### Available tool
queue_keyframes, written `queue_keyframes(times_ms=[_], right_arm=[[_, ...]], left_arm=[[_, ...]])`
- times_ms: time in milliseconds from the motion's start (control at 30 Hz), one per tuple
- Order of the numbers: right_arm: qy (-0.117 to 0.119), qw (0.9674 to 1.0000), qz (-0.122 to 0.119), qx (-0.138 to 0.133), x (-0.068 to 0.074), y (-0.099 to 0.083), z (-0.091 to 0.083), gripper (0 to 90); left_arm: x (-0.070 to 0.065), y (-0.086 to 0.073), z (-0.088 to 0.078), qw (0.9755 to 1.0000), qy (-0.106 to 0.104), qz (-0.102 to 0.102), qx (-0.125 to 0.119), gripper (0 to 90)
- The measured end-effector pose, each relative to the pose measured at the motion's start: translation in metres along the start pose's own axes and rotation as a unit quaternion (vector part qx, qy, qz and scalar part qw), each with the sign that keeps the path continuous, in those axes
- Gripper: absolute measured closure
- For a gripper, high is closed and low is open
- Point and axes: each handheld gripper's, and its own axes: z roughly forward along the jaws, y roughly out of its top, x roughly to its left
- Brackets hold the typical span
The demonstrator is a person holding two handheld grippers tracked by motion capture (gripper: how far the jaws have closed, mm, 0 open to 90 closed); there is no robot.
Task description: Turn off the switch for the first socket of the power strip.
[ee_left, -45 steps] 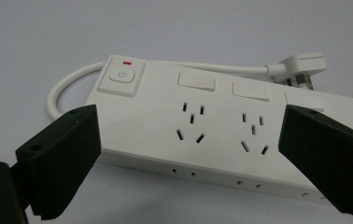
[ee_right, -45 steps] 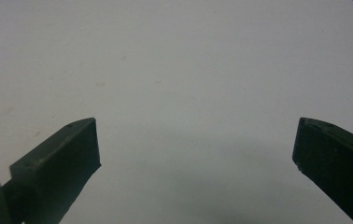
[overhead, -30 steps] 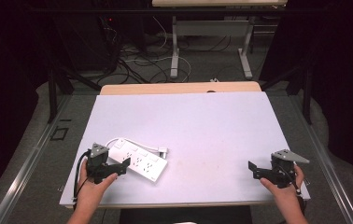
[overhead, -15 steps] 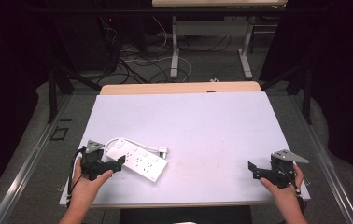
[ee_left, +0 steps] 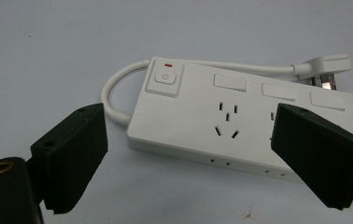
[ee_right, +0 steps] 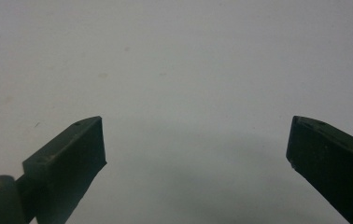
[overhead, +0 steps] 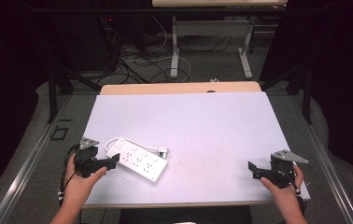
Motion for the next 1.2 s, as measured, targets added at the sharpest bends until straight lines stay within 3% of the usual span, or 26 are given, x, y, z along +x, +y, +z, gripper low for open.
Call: queue_keyframes(times_ms=[133, 467, 1033, 1200], right_arm=[[-0.001, 1.0, 0.002, -0.008, 0.0, 0.0, 0.002, 4.2], [0.008, 1.0, 0.004, 0.003, -0.001, 0.0, 0.0, 4.8], [0.01, 0.9999, 0.011, 0.004, -0.001, 0.0, 0.0, 5.0], [0.011, 0.9999, 0.011, 0.005, -0.001, -0.001, 0.0, 5.2]], left_arm=[[0.003, 0.003, -0.002, 1.0, -0.003, -0.001, 0.002, 14.4], [0.005, 0.015, -0.007, 0.9999, -0.004, 0.013, 0.006, 22.4], [0.01, 0.039, -0.008, 0.9995, 0.017, 0.022, 0.014, 29.0], [0.01, 0.043, -0.007, 0.9994, 0.009, 0.026, 0.023, 35.2]])
